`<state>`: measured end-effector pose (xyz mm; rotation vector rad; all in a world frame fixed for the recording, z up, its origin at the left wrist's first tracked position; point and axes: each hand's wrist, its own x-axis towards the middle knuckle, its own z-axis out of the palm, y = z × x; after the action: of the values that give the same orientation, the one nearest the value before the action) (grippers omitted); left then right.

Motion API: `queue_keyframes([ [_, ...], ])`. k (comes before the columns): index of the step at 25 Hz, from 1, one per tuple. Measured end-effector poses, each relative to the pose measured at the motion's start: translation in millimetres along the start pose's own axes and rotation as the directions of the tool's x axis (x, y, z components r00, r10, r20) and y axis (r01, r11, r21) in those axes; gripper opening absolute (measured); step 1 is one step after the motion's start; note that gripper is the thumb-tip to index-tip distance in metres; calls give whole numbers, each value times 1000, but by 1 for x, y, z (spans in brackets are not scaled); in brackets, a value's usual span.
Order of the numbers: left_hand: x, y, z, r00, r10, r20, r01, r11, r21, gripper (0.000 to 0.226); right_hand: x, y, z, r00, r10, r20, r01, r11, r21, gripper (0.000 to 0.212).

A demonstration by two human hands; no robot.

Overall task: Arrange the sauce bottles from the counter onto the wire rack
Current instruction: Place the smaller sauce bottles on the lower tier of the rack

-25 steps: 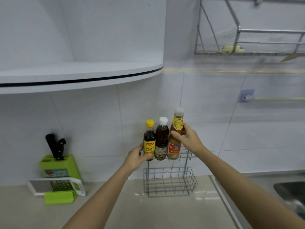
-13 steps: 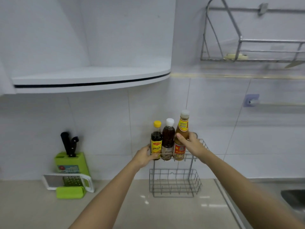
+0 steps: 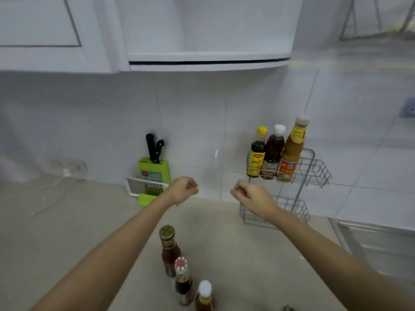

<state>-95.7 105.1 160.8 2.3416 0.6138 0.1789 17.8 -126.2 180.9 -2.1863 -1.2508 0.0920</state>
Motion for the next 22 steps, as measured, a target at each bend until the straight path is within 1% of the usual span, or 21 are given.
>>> queue_keyframes([
  [2, -25, -39, -3, 995, -85, -47, 84, 996, -23, 24, 3, -28, 38, 981, -45, 189, 62, 994, -84, 22],
  [4, -49, -78, -4, 984, -161, -82, 160, 987, -16, 28, 6, -58, 70, 949, -94, 300, 127, 988, -93, 29],
  [5, -63, -96, -5, 979, -187, -78, 186, 982, -19, 33, 8, -73, 86, 931, -118, 344, 156, 984, -86, 35],
  [6, -76, -112, -2, 980, -195, -28, 195, 981, -4, 38, 8, -85, 99, 915, -130, 381, 177, 980, -92, 43],
  [8, -101, -129, 8, 976, -158, 149, 156, 987, 26, 44, 9, -103, 120, 888, -144, 437, 236, 958, -164, 57],
  [9, -110, -131, 13, 966, -125, 227, 131, 991, -11, 45, 10, -109, 128, 881, -146, 451, 264, 941, -211, 61],
  [10, -117, -130, 18, 957, -87, 275, 116, 989, -93, 44, 11, -114, 133, 877, -145, 459, 286, 924, -253, 62],
  [11, -120, -128, 24, 957, -53, 285, 103, 981, -164, 41, 12, -116, 138, 874, -148, 462, 305, 909, -285, 61],
  [12, -120, -128, 30, 964, -33, 263, 93, 971, -219, 37, 13, -118, 141, 874, -151, 462, 318, 897, -307, 60],
  [14, -116, -126, 38, 983, -17, 183, 68, 959, -276, 26, 14, -117, 142, 879, -141, 456, 309, 897, -317, 56],
  [17, -103, -116, 42, 991, 10, 137, 27, 964, -266, 25, 21, -103, 130, 881, -94, 464, 250, 924, -289, 52],
  [20, -80, -81, 40, 995, 67, 67, -48, 966, -253, 33, 41, -84, 91, 884, -94, 458, 221, 947, -231, 48],
  [22, -63, -43, 35, 993, 118, 19, -107, 948, -300, 28, 56, -73, 47, 880, -141, 454, 259, 943, -210, 45],
])
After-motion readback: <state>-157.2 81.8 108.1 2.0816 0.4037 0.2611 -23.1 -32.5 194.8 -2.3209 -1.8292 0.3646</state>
